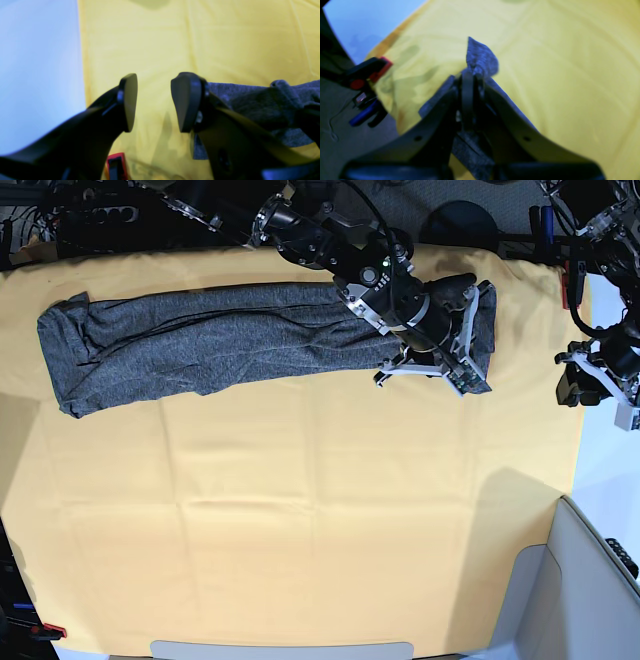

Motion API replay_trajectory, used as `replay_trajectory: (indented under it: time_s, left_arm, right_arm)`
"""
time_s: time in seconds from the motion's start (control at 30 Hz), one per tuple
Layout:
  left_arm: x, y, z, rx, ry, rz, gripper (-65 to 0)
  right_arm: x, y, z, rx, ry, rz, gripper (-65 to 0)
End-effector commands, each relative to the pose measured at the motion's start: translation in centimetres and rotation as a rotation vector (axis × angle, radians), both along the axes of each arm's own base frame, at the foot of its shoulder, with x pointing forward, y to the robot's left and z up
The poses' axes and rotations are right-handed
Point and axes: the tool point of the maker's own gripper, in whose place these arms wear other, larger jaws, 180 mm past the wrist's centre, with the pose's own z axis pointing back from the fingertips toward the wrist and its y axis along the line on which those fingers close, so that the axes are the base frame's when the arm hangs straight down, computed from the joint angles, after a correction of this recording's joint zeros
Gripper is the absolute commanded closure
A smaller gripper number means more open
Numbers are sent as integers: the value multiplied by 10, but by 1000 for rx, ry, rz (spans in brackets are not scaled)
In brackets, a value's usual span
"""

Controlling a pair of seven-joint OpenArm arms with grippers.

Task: Fold the T-shirt properly
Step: 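Lift the sleeve cuff and lay it along the strip toward the left gripper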

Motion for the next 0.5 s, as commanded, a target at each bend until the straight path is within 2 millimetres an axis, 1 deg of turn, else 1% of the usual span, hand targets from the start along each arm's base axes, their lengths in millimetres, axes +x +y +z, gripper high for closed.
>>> replay_trajectory:
  time_s: [0.0, 0.1, 0.17, 0.2, 0.23, 0.33, 0.4, 0.47]
  left_arm:
    - [5, 4, 14, 22, -44, -5, -240]
    - [5, 4, 14, 22, -44, -5, -240]
    - [5, 4, 14, 22, -44, -5, -240]
    - [5, 4, 14, 22, -44, -5, -240]
    - [5, 4, 14, 22, -43, -6, -240]
    - [5, 4, 14, 22, -43, -6, -240]
    - [5, 4, 14, 22, -43, -6, -240]
    - [5, 3, 14, 22, -43, -8, -240]
  right_arm:
    - [-1, 11, 19, 46, -43, 33, 0]
    - [-7, 15, 7, 11, -39, 87, 0]
    - [-10, 16, -5, -19, -28, 115, -1]
    - [-11, 16, -9, -32, -23, 124, -8]
    - [-13, 17, -14, -44, -19, 136, -31]
    - [-17, 18, -18, -56, -13, 153, -160]
    - [-26, 23, -20, -63, -17, 183, -267]
    - [-29, 25, -19, -67, -25, 199, -356]
